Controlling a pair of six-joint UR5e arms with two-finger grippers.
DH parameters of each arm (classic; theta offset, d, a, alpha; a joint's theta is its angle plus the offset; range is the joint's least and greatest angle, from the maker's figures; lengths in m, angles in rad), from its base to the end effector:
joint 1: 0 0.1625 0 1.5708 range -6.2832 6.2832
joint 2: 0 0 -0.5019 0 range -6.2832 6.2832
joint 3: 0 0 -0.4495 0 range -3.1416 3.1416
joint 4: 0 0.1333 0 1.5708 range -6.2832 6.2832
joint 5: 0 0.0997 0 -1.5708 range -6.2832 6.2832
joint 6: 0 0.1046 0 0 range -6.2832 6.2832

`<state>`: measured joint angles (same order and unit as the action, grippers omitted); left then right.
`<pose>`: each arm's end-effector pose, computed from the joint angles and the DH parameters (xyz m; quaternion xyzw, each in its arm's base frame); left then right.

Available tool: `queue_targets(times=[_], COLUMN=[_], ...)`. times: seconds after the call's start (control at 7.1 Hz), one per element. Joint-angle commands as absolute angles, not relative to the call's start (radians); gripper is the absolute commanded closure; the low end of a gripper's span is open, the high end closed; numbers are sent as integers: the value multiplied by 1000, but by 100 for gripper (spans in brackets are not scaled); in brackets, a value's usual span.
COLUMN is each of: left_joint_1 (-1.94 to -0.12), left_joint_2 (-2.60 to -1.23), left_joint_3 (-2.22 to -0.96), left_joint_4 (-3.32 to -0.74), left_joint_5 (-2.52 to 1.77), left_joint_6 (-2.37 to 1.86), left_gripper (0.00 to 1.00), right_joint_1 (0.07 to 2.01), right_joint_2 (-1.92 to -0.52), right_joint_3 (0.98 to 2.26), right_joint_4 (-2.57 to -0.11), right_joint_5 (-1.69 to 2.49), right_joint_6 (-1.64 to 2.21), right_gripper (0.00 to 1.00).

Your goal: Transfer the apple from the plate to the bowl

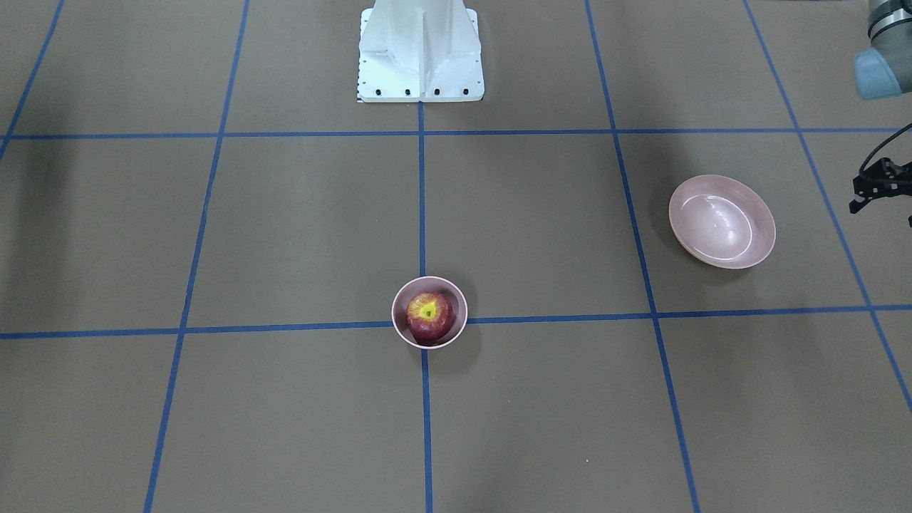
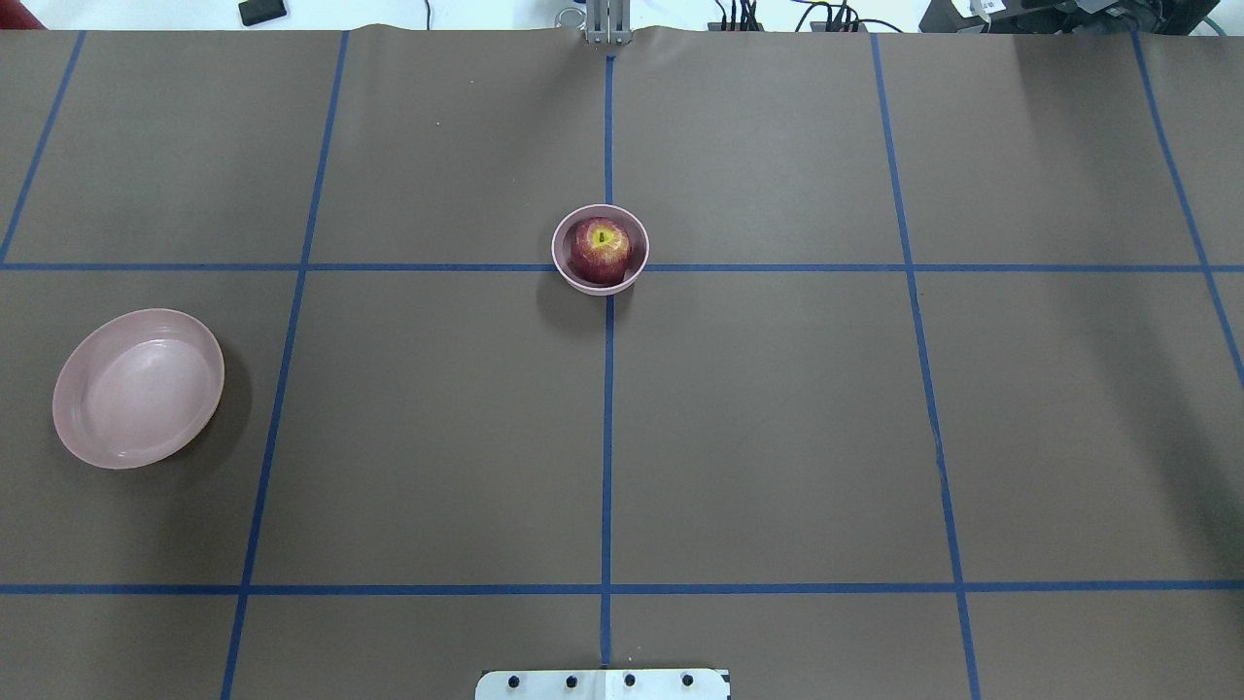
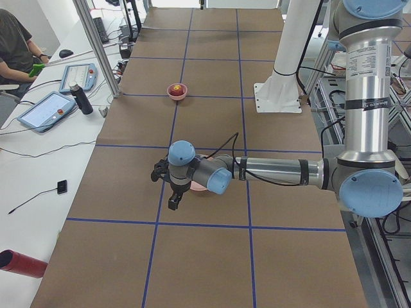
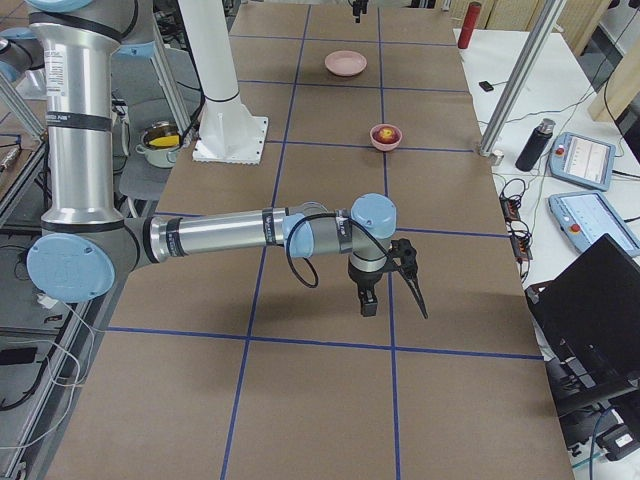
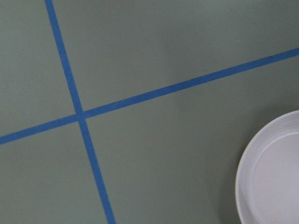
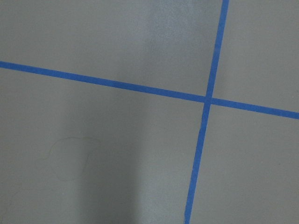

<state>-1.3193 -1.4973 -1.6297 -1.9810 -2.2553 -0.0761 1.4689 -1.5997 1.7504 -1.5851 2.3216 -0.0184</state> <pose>0.0683 -0.5357 0.7060 0.1290 0.3548 0.1466 0.9143 0.0068 -0.5426 0.6589 0.0481 -0.3681 -0.0807 0.9250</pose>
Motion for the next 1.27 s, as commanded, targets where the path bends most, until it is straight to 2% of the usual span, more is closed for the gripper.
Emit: queue_targets(times=[0.0, 0.14, 0.28, 0.42, 1.13], left_joint_1=[-1331, -1357, -1379, -1381, -1387], left_joint_2=[-1506, -1515, -1532, -1514, -1451], left_joint_3=[-1637, -1649, -1730, -1774, -1778], left_joint_4=[-1967, -1910, -1709, -1639, -1638], left_joint_5=[-2153, -2154, -2176, -2237, -2373], left_joint_6=[-8, 49, 58, 63, 49], left_gripper=[2, 2, 2, 2, 2], right_joint_1=[1471, 1473, 1473, 1476, 1474], right_joint_2=[-1594, -1594, -1595, -1598, -1615], right_joint_3=[1752, 1753, 1753, 1753, 1753], right_joint_4=[-1595, -1595, -1595, -1595, -1598], right_joint_5=[2318, 2319, 2319, 2327, 2348], right_joint_6=[-25, -25, -26, -26, -23], right_gripper=[0, 0, 0, 0, 0])
